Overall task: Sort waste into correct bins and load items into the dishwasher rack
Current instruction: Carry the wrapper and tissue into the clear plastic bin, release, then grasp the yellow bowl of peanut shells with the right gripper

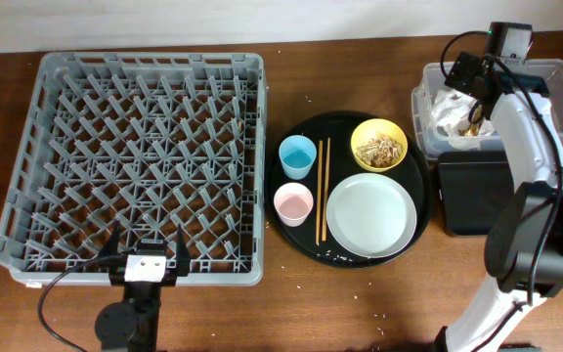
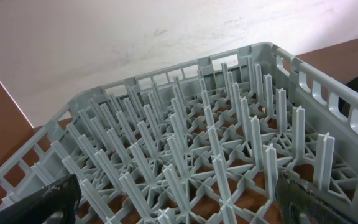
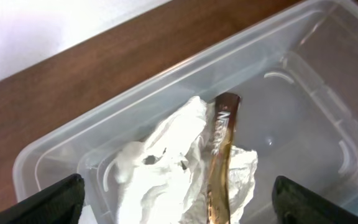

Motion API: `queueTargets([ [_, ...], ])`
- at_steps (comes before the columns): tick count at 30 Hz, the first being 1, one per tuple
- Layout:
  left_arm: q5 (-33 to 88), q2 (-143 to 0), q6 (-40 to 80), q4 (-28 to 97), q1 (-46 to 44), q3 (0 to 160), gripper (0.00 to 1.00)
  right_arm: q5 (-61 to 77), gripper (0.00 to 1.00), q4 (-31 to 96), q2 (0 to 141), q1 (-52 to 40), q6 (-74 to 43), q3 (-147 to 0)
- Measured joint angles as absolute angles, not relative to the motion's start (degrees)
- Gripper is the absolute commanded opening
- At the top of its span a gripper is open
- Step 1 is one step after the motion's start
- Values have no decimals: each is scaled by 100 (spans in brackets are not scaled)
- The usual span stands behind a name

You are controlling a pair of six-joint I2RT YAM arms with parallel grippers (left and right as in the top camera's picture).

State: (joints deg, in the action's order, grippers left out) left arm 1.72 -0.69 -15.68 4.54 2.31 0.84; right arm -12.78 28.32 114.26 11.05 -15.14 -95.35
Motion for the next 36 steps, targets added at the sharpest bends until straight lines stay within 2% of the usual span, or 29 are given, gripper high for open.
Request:
queueTargets([
  [2, 172, -69, -1568, 451, 231, 84, 99, -1079, 98, 3083, 11102, 1083, -1503, -9535],
  [6, 172, -69, -1568, 454, 231, 84, 99, 891, 98, 4060, 9555, 847, -858, -9598],
  [9, 172, -69, -1568, 454, 231, 84, 99, 1487, 86, 4423, 9231, 189, -626, -9736],
  [11, 172, -69, -1568, 454, 231, 84, 99, 1304, 72, 4576, 9574, -434, -561, -9734],
  [15, 174, -69, -1568, 454, 231, 84, 99, 242, 59, 4766, 10694, -1372, -591, -9730],
  [16, 172, -69, -1568, 454, 231, 84, 99, 102, 52, 4766, 10947, -1476, -602, -9727],
  [20, 172, -69, -1568, 454, 231, 84, 99, -152, 44, 4853, 11773, -1544, -661, -9727],
  [25, 172, -69, -1568, 454, 231, 84, 99, -220, 24, 5092, 12276, -1544, -952, -9727],
  [27, 172, -69, -1568, 454, 231, 84, 99, -239, 20, 5096, 12285, -1544, -1011, -9727],
  [32, 172, -69, -1568, 454, 231, 84, 99, -239, 19, 5203, 12285, -1544, -1059, -9675],
  [35, 174, -69, -1568, 454, 231, 84, 99, -250, 4, 5100, 12285, -1544, -1072, -9408],
  [36, 174, -69, -1568, 454, 231, 84, 99, -298, 4, 5052, 12285, -1544, -1076, -9362],
])
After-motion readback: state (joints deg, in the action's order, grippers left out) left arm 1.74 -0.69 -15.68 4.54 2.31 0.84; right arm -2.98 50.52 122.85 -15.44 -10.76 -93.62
